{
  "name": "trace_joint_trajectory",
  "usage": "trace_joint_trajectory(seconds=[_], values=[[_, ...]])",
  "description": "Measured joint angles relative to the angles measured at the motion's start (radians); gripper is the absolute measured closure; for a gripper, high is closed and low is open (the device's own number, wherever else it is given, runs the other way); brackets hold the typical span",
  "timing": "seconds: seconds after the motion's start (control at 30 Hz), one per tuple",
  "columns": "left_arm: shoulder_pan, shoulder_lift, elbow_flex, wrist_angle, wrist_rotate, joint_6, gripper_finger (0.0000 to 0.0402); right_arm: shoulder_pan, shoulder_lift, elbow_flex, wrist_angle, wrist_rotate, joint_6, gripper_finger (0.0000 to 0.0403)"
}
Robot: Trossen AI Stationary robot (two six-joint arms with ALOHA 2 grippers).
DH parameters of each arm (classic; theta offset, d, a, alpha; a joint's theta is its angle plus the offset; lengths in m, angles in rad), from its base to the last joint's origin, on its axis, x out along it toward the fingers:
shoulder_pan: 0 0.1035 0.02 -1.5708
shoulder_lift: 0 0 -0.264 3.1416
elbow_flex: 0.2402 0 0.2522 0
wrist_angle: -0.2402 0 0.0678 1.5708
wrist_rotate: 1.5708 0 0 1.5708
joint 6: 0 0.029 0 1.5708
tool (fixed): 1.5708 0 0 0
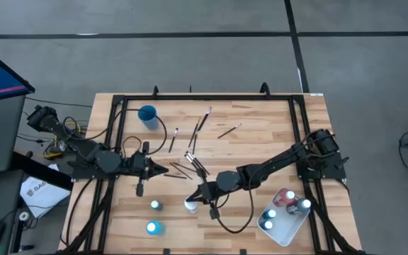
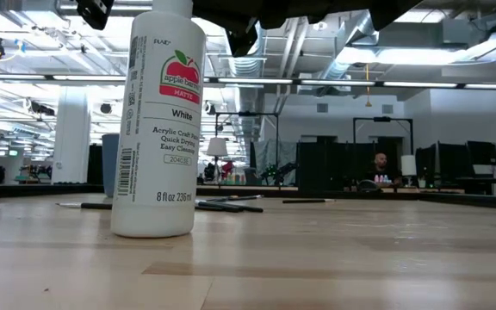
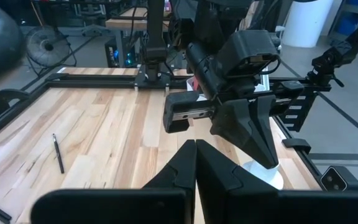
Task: Pick & Place Paint Supplies
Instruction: Put the large white paint bottle into the white bin
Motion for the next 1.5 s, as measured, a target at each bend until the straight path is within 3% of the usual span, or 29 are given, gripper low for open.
trace_joint_trajectory(seconds=[0.2,0.47,0.7,0.83,0.97,1.5], values=[[0.0,-0.001,0.0,0.0,0.0,0.006,0.0401,0.002,-0.017,-0.006,0.036,0.001,-0.032,0.0403],[0.0,-0.036,0.0,-0.004,0.001,0.007,0.0401,0.023,-0.114,-0.012,-0.042,0.009,-0.087,0.0388],[-0.001,-0.044,0.001,-0.008,0.003,0.008,0.0401,0.063,-0.166,-0.01,-0.13,0.021,-0.047,0.0266],[-0.001,-0.044,0.001,-0.016,0.003,0.008,0.0401,0.089,-0.131,-0.008,-0.093,0.066,-0.049,0.0179],[-0.001,-0.044,0.001,-0.018,0.002,0.007,0.0401,0.085,-0.086,-0.008,-0.079,0.097,-0.018,0.0128],[-0.001,-0.044,0.001,-0.023,-0.001,0.006,0.0401,0.058,-0.076,-0.006,-0.054,0.112,0.0,0.0112]])
